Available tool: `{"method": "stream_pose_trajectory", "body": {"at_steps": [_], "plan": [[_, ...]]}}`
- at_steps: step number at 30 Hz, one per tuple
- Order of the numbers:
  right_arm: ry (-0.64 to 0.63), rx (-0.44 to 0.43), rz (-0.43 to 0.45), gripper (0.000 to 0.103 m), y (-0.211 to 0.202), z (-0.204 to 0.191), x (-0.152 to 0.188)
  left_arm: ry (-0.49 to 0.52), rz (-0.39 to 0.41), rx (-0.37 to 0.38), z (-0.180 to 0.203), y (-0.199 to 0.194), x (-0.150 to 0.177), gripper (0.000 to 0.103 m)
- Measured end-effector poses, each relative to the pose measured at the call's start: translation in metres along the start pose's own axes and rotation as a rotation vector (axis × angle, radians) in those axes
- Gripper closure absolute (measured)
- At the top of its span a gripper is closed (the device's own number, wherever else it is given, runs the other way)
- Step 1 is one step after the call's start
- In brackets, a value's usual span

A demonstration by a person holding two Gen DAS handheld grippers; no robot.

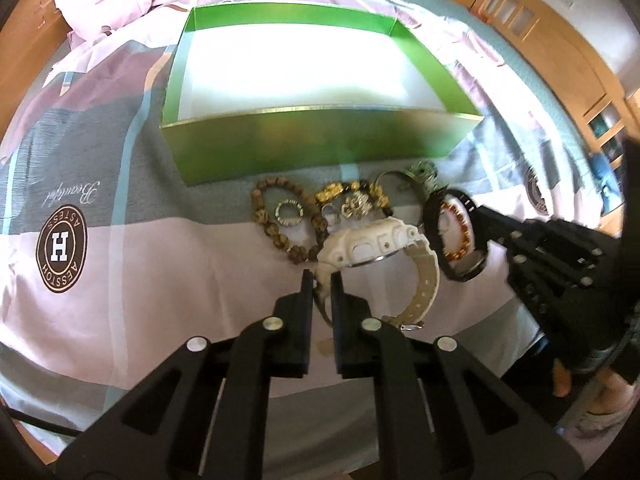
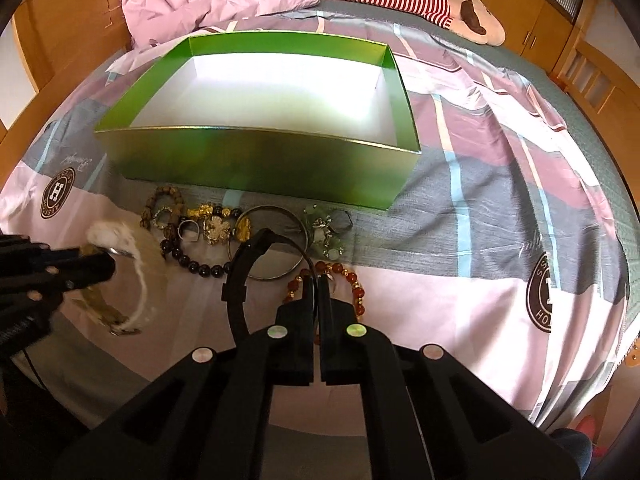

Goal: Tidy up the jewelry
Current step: 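Carry both watches into the green box and open both tools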

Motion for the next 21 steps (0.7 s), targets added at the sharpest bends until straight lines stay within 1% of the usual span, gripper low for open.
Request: {"method": "stream_pose_trajectory", "body": {"at_steps": [3, 5, 7, 10, 12, 14, 17, 19, 21], "plan": [[0.004, -0.008, -0.002, 0.101, 0.002, -0.002, 0.002, -0.025, 0.003, 0.013, -0.014, -0.01, -0.002, 0.094], [0.003, -0.008, 0.003, 0.101, 0.001, -0.003, 0.001, -0.039, 0.009, 0.011, -0.016, -0.011, -0.006, 0.094], [0.009, -0.013, 0.023, 0.101, -0.005, 0.0, -0.004, -0.053, 0.023, 0.034, -0.015, -0.017, -0.012, 0.094], [0.013, -0.016, 0.086, 0.101, -0.023, 0.005, -0.017, -0.067, 0.059, 0.082, -0.011, -0.031, -0.032, 0.094], [0.012, -0.004, 0.147, 0.101, -0.037, 0.01, -0.031, -0.07, 0.104, 0.08, -0.01, -0.043, -0.048, 0.094], [0.02, 0.008, 0.193, 0.101, -0.047, 0.018, -0.045, -0.086, 0.162, 0.077, -0.009, -0.052, -0.072, 0.094], [0.041, 0.029, 0.243, 0.101, -0.047, 0.032, -0.068, -0.132, 0.201, 0.079, -0.012, -0.047, -0.102, 0.094], [0.063, 0.03, 0.24, 0.101, -0.035, 0.042, -0.083, -0.149, 0.209, 0.063, -0.014, -0.032, -0.115, 0.094], [0.071, 0.024, 0.23, 0.101, -0.021, 0.047, -0.095, -0.175, 0.19, 0.053, -0.02, -0.015, -0.126, 0.093]]}}
Point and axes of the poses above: each gripper's, at about its wrist camera, not at the fingertips, and y roughly the way its jaws point, z to its right, x to its underside, the point moved 2 cm from there along y, roughly the way its jaws point, and after that the axes turned 13 degrees about -y, right-handed, at the moved point
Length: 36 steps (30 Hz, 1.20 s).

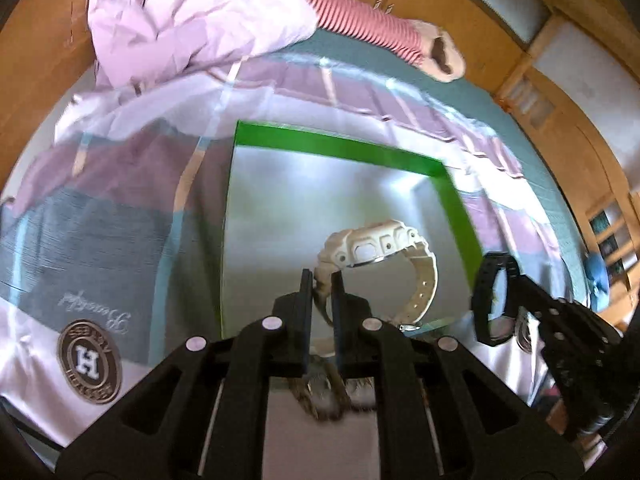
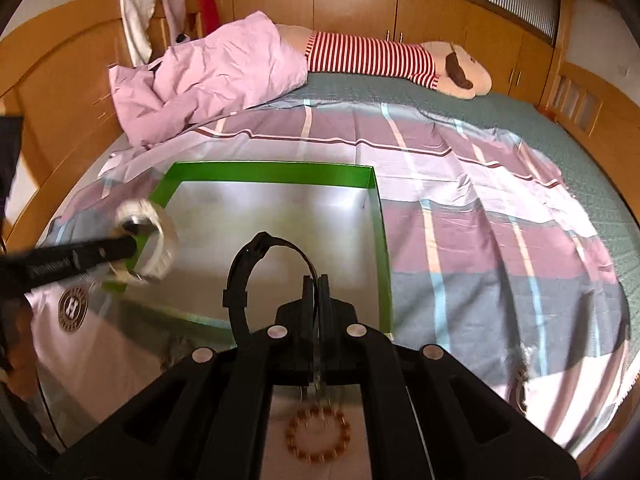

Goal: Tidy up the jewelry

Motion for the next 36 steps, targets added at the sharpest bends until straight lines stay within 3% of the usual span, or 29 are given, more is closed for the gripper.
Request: {"method": "stream_pose_trajectory", "body": {"at_steps": [6, 8, 9, 10, 12, 18, 22, 24, 28, 31, 33, 36], "plan": [[-0.006, 0.003, -0.077, 0.1, 0.049, -0.003, -0.004, 0.042, -0.05, -0.094, -0.005, 0.044, -0.001, 0.091], [0.002, -0.002, -0.101, 0.096, 0.058, -0.005, -0.001, 0.026, -0.057, -0.075, -0.008, 0.046, -0.001, 0.081], [0.011, -0.004, -0.108, 0.087, 0.059, -0.005, 0.001, 0.018, -0.054, -0.067, -0.009, 0.044, -0.002, 0.071], [0.02, -0.01, -0.107, 0.071, 0.057, -0.005, 0.002, 0.008, -0.048, -0.063, -0.009, 0.04, -0.002, 0.067], [0.045, -0.023, -0.071, 0.056, 0.042, -0.002, 0.006, -0.003, -0.032, -0.041, -0.009, 0.027, -0.003, 0.061], [0.093, -0.056, -0.034, 0.056, -0.005, 0.011, 0.035, 0.022, -0.069, -0.004, -0.01, -0.01, 0.028, 0.061], [0.095, -0.033, -0.105, 0.056, -0.003, 0.014, 0.067, 0.08, -0.077, -0.016, -0.007, -0.019, 0.06, 0.057], [0.095, -0.04, -0.162, 0.056, 0.008, 0.011, 0.085, 0.092, -0.105, -0.026, -0.006, -0.012, 0.076, 0.051], [0.086, -0.054, -0.246, 0.056, 0.024, 0.0, 0.108, 0.122, -0.176, -0.118, -0.006, 0.017, 0.105, 0.049], [0.046, -0.019, -0.292, 0.056, 0.031, -0.009, 0.115, 0.139, -0.189, -0.154, -0.004, 0.029, 0.109, 0.045], [0.03, -0.016, -0.309, 0.056, 0.034, -0.014, 0.116, 0.138, -0.192, -0.166, -0.005, 0.031, 0.111, 0.036], [0.018, -0.01, -0.328, 0.056, 0.037, -0.019, 0.119, 0.13, -0.198, -0.182, -0.009, 0.033, 0.109, 0.036]]}}
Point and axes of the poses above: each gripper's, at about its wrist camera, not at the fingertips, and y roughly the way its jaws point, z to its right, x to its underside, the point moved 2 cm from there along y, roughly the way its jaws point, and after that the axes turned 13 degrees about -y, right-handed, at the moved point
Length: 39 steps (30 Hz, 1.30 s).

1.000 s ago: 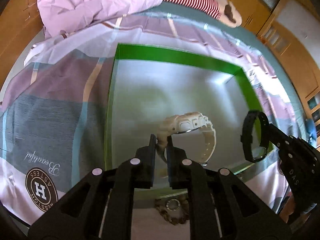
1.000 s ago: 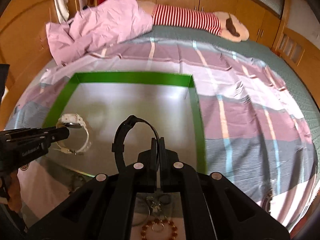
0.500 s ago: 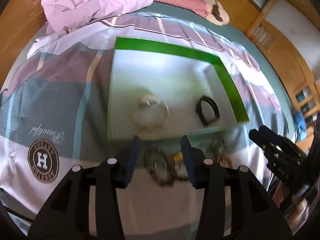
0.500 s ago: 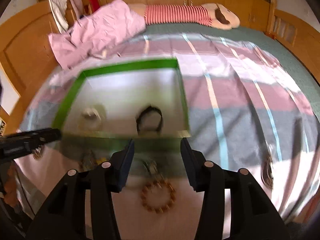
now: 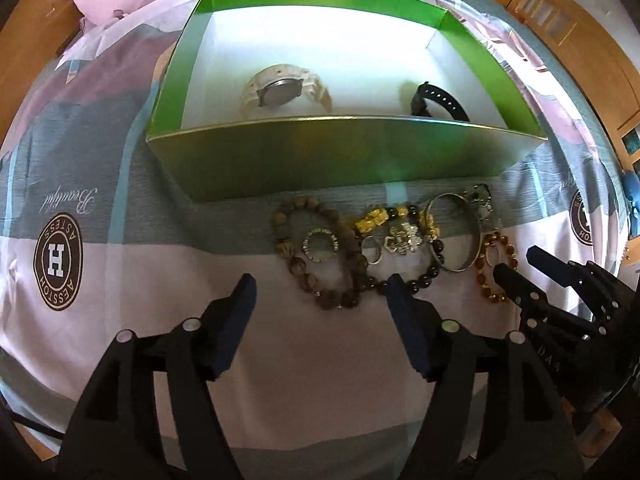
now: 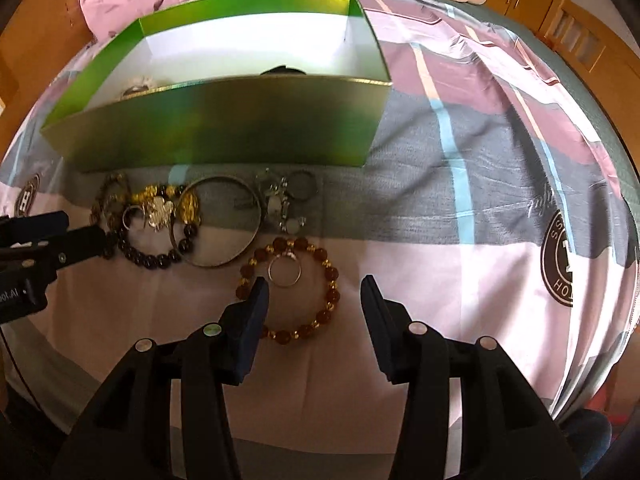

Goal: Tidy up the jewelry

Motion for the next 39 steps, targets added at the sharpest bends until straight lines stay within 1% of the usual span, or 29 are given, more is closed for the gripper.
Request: {"method": "stream_pose_trajectory", "body": {"at_steps": [4, 7, 8, 9, 10, 11, 14, 15, 23, 26, 33, 34, 36, 38, 39], "plan": [[-0.008, 0.001, -0.021, 0.056, 0.004, -0.004, 0.005, -0.006, -0.003, -0.002, -0.003, 0.0, -0.002, 0.033], [-0.017, 0.001, -0.022, 0.056, 0.004, -0.007, 0.007, -0.005, -0.003, -0.004, -0.002, 0.0, -0.002, 0.033], [-0.023, -0.003, -0.019, 0.058, 0.003, -0.009, 0.008, -0.005, -0.003, -0.004, -0.002, 0.0, -0.002, 0.033], [-0.029, -0.01, -0.016, 0.063, 0.002, -0.011, 0.008, -0.004, -0.004, -0.005, -0.002, 0.0, -0.002, 0.033], [-0.035, -0.018, -0.013, 0.076, 0.001, -0.013, 0.009, -0.003, -0.004, -0.007, -0.002, 0.0, -0.003, 0.033], [-0.041, -0.021, -0.011, 0.085, 0.0, -0.016, 0.009, -0.003, -0.005, -0.008, -0.002, 0.001, -0.003, 0.033], [-0.037, -0.036, 0.009, 0.092, -0.004, -0.018, 0.01, 0.002, -0.006, -0.012, 0.0, 0.003, -0.002, 0.033], [-0.035, -0.037, 0.013, 0.093, -0.007, -0.02, 0.01, 0.003, -0.006, -0.013, 0.001, 0.004, -0.002, 0.033], [-0.04, -0.037, 0.048, 0.093, -0.021, -0.021, 0.006, 0.011, -0.013, -0.03, 0.006, 0.011, -0.002, 0.033], [-0.042, -0.043, 0.043, 0.093, -0.021, -0.024, 0.008, 0.015, -0.02, -0.041, 0.008, 0.018, -0.001, 0.033], [-0.029, -0.048, 0.02, 0.093, -0.012, -0.017, 0.008, 0.025, -0.024, -0.049, 0.012, 0.022, -0.001, 0.032], [-0.025, -0.048, 0.017, 0.09, -0.011, -0.015, 0.008, 0.026, -0.024, -0.049, 0.012, 0.022, 0.0, 0.032], [-0.019, -0.045, 0.015, 0.08, -0.01, -0.013, 0.008, 0.026, -0.024, -0.05, 0.012, 0.022, 0.0, 0.031], [-0.013, -0.042, 0.015, 0.062, -0.008, -0.011, 0.009, 0.025, -0.023, -0.049, 0.012, 0.022, 0.0, 0.031], [-0.012, -0.032, 0.016, 0.059, -0.008, -0.011, 0.009, 0.024, -0.023, -0.048, 0.012, 0.022, 0.0, 0.03]]}}
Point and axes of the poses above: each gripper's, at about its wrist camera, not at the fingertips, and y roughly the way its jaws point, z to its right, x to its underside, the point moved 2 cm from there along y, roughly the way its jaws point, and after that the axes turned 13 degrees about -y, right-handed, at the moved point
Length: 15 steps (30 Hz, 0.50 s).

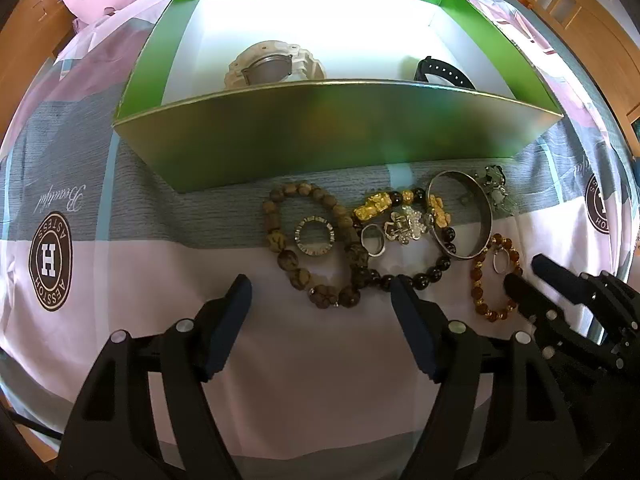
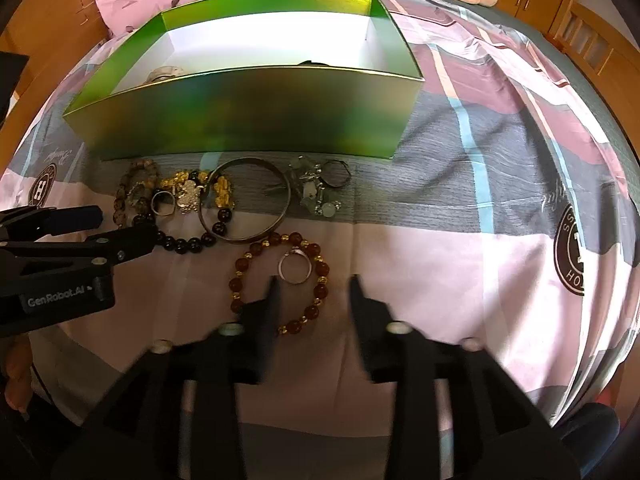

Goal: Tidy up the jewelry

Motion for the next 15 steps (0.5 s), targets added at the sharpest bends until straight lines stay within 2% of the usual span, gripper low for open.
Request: {"method": "stream_pose_trajectory", "body": {"at_steps": [15], "plan": [[-0.021, 0.003, -0.016, 0.058, 0.0076, -0.0043, 0.0053, 0.011, -0.003, -0.011, 0.0025, 0.0006, 0.0026, 0.026]]}}
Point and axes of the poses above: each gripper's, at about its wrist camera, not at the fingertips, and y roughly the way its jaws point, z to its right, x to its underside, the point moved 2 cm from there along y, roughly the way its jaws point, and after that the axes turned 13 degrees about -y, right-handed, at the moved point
